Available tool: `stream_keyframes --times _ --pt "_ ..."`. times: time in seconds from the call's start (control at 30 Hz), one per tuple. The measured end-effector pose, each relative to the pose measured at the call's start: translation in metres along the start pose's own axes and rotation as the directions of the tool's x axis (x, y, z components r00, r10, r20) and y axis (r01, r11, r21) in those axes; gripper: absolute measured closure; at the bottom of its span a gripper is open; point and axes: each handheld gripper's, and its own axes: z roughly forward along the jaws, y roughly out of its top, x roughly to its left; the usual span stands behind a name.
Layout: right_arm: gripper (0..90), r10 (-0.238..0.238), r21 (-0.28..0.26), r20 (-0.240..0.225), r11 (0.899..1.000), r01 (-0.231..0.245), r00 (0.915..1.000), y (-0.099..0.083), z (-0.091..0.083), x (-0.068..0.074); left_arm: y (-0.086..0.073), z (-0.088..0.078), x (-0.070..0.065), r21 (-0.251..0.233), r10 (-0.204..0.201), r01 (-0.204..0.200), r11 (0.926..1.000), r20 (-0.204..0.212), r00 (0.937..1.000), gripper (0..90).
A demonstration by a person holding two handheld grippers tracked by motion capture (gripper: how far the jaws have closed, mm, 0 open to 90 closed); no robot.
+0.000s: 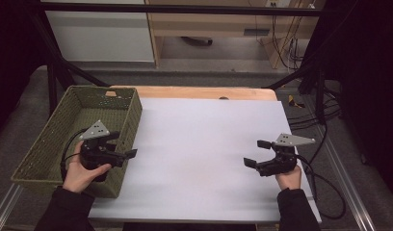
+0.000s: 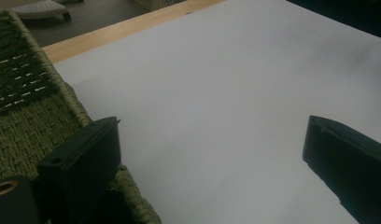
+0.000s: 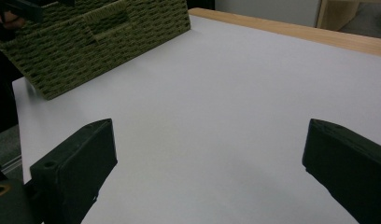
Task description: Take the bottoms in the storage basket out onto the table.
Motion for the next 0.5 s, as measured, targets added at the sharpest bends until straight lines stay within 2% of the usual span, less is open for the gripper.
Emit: stream_keyframes --times 0.3,0.5 --pt "3.5 0.002 -0.003 0.0 1.0 -0.002 1.0 0.0 -0.001 0.0 0.001 -0.008 0.004 0.006 -0.007 0.007 1.0 -0.007 0.9999 4.1" --pt "3.6 -0.001 0.0 -0.002 1.0 0.001 1.0 0.0 0.0 0.0 0.001 -0.013 0.008 0.027 -0.015 0.015 0.9995 -0.015 0.9998 4.1"
